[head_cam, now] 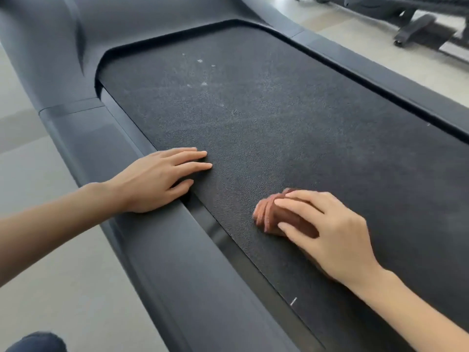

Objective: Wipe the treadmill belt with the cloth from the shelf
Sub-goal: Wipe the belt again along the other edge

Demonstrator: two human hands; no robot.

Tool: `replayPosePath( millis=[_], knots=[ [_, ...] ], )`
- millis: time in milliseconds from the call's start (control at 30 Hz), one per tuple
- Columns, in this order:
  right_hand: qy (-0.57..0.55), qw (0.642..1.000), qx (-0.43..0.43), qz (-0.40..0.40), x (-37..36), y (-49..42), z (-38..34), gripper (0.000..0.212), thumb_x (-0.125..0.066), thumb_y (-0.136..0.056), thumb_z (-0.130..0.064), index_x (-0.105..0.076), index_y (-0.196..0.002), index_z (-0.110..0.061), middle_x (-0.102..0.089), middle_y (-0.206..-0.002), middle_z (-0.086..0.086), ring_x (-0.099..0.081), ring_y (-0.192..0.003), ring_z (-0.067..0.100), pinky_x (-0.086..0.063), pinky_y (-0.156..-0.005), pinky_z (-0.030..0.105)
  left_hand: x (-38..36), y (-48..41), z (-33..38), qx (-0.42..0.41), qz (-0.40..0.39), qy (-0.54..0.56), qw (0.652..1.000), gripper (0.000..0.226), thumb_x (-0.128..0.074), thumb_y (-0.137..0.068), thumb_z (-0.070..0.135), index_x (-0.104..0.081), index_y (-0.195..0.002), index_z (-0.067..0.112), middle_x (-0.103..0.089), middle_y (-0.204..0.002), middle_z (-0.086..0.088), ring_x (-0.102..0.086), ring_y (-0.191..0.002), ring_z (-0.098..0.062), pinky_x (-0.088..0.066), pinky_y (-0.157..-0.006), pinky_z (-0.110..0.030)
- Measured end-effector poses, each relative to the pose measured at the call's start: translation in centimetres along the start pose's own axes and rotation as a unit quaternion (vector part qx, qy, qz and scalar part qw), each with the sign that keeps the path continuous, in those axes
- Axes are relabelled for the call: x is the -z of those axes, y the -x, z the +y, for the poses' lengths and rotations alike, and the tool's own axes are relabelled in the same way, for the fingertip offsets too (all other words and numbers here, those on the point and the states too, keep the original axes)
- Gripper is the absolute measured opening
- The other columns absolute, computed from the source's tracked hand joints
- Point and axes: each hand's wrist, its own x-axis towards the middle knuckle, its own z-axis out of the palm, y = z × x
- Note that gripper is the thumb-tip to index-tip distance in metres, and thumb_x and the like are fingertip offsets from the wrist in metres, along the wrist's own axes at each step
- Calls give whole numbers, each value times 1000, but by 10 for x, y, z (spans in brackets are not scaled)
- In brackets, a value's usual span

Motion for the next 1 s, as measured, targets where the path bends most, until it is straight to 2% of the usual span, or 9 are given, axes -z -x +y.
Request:
replayPosePath(
  millis=[167,233,300,400,533,633,700,800,1000],
  knots=[
    [102,968,-226,30,-31,-105,61,30,-61,-88,-42,-63,-117,-35,-60,-120,-5,-55,-110,25,-45,-80,37,-1,9,-25,-39,14,17,999,48,-30,-95,38,-48,-138,25,-39,-148,8,-31,-138,-11,-22,-111,-29],
    [116,956,-270,21,-40,-126,56,30,-58,-90,-41,-61,-119,-35,-59,-122,-3,-53,-112,26,-43,-83,37,0,9,-25,-45,17,37,998,48,-31,-95,38,-50,-137,24,-40,-147,7,-31,-138,-11,-22,-112,-27],
    [116,962,-247,22,-46,-118,32,30,-59,-89,-40,-62,-118,-32,-60,-119,-2,-55,-107,27,-44,-81,35,0,7,-24,-45,19,51,998,48,-31,-95,38,-51,-136,24,-41,-147,7,-31,-138,-11,-21,-112,-27],
    [102,986,-129,34,-47,-73,-30,32,-58,-85,-40,-66,-113,-29,-63,-112,-4,-60,-96,22,-49,-76,33,-3,7,-27,-47,16,60,997,48,-31,-95,37,-51,-136,24,-41,-147,7,-31,-138,-13,-23,-111,-30],
    [40,999,-27,13,-37,-34,-62,30,-59,-86,-39,-69,-112,-28,-65,-112,-8,-61,-100,15,-50,-79,28,0,3,-39,-96,5,54,994,46,-32,-95,34,-52,-135,22,-41,-147,5,-32,-138,-13,-23,-110,-30],
    [84,992,-88,22,-34,-57,-24,31,-55,-86,-45,-67,-112,-33,-64,-113,-13,-59,-100,12,-47,-73,24,2,-7,-56,-125,-5,47,991,46,-31,-96,35,-49,-137,24,-39,-148,7,-29,-139,-12,-23,-111,-32],
    [125,970,-204,40,-35,-82,10,30,-57,-87,-45,-65,-114,-35,-62,-115,-11,-58,-103,18,-40,-71,26,1,-16,-68,-124,-5,49,991,48,-29,-96,37,-48,-138,25,-38,-149,8,-29,-140,-12,-25,-111,-36],
    [158,924,-343,54,-42,-104,27,30,-60,-90,-39,-63,-119,-32,-60,-121,-3,-55,-109,27,-43,-78,35,0,-33,-77,-132,-2,51,990,52,-27,-94,40,-49,-138,23,-40,-148,5,-31,-139,-15,-29,-113,-41],
    [185,954,-231,53,-71,-83,-76,29,-60,-85,-40,-67,-112,-30,-64,-112,-7,-60,-95,18,-45,-76,28,-6,-46,-78,-134,26,67,988,56,-26,-91,42,-54,-133,17,-47,-143,-3,-39,-135,-24,-32,-111,-46]
  ],
)
